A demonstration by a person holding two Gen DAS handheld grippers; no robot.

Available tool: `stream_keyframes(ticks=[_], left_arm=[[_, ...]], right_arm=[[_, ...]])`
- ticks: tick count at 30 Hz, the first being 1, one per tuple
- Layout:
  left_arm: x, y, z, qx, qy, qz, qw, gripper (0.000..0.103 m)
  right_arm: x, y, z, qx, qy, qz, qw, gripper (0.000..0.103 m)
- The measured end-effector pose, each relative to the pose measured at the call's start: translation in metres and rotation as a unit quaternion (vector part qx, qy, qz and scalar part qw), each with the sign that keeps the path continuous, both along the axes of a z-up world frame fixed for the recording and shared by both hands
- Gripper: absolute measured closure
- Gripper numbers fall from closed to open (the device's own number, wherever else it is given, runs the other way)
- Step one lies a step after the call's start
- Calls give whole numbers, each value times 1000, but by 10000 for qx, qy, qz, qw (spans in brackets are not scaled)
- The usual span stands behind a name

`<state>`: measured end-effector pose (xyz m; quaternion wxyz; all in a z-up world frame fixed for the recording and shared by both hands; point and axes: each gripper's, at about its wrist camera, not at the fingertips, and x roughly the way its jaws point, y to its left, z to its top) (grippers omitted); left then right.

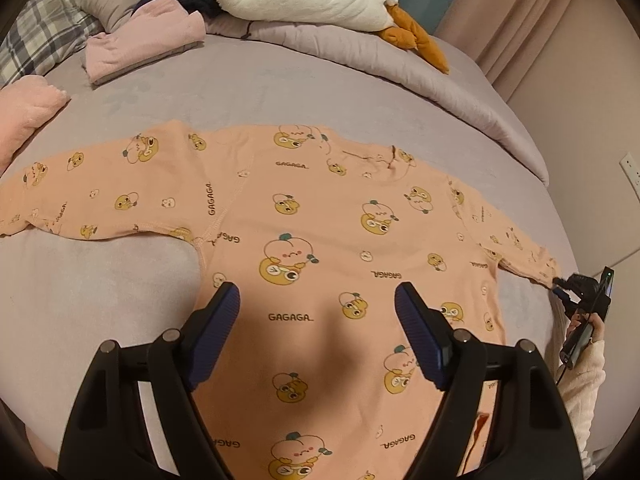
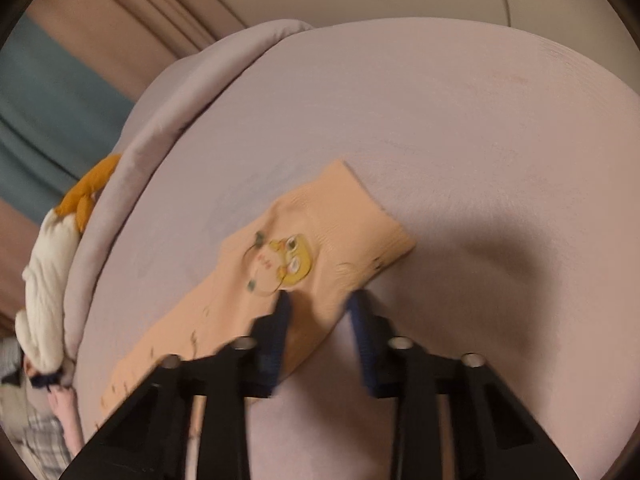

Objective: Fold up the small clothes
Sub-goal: 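Grasp a sleeve cuff of the peach sleepsuit with the right tool and lift, then fold the held sleeve across the suit body and open the right tool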

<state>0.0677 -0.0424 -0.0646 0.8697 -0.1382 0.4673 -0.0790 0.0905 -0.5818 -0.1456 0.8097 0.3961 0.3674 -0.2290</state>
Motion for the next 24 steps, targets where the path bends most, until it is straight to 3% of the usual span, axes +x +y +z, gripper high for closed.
stream_keyframes(ticks=[1, 4, 9, 17, 24], left_arm=[[1, 2, 0, -24, 4, 17, 10000, 24], [2, 7, 0, -84, 4, 76, 9999, 24], [2, 17, 3, 3, -63, 194, 9998, 24], [-3, 32, 10, 112, -177, 378, 9991, 24], [-8, 45, 15, 136, -255, 541, 9981, 24]], right_arm=[[1, 0, 2, -86, 13, -34, 10000, 94], [0, 0, 11, -387, -72, -136, 9991, 96], [6, 30, 65, -1352, -404, 118, 9899, 97], [29, 110, 152, -2139, -1360, 1341, 9580, 97], [45, 180, 175, -2237, -1789, 2483, 9254, 97]])
